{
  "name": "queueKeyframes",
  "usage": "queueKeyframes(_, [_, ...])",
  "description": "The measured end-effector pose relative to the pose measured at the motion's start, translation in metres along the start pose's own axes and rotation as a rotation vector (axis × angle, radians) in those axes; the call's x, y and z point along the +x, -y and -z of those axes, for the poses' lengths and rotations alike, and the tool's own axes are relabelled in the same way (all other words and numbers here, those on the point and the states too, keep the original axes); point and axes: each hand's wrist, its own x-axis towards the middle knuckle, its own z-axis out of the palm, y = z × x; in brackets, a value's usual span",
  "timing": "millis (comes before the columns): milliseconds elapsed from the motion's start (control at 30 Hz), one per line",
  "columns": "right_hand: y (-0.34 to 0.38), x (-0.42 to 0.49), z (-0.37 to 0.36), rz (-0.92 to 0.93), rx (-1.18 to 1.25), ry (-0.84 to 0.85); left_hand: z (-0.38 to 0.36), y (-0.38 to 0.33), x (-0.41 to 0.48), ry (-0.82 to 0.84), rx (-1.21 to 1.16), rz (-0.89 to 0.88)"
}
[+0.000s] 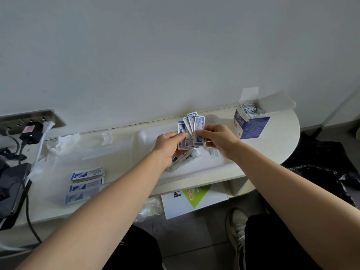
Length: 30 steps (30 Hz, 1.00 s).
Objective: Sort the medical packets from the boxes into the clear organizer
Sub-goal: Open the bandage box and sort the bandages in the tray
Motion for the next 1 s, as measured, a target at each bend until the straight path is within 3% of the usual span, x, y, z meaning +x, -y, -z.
queueKeyframes(200, [-0.0009,0.0034,0.0001,0.007,0.062,0.021,0.0022,-0.0029,0.0004,-0.015,-0.009,0.006])
queueKeyframes(433, [0.0000,-0.0011,-0.0031,0.015,0.036,0.034,-0.0040,-0.0076,-0.0077,0.176,-0.014,0.055])
queueKeyframes(767, [0.0000,-0.0016,-0.0012,0.005,0.013,0.017,-0.0028,0.0016,0.0019,0.015,0.057,-0.020])
queueKeyframes(1000, [-0.0008,0.0018,0.0020,-0.012,0.091,-0.078,-0.0001,0.0004,0.0011,0.023,-0.010,-0.009])
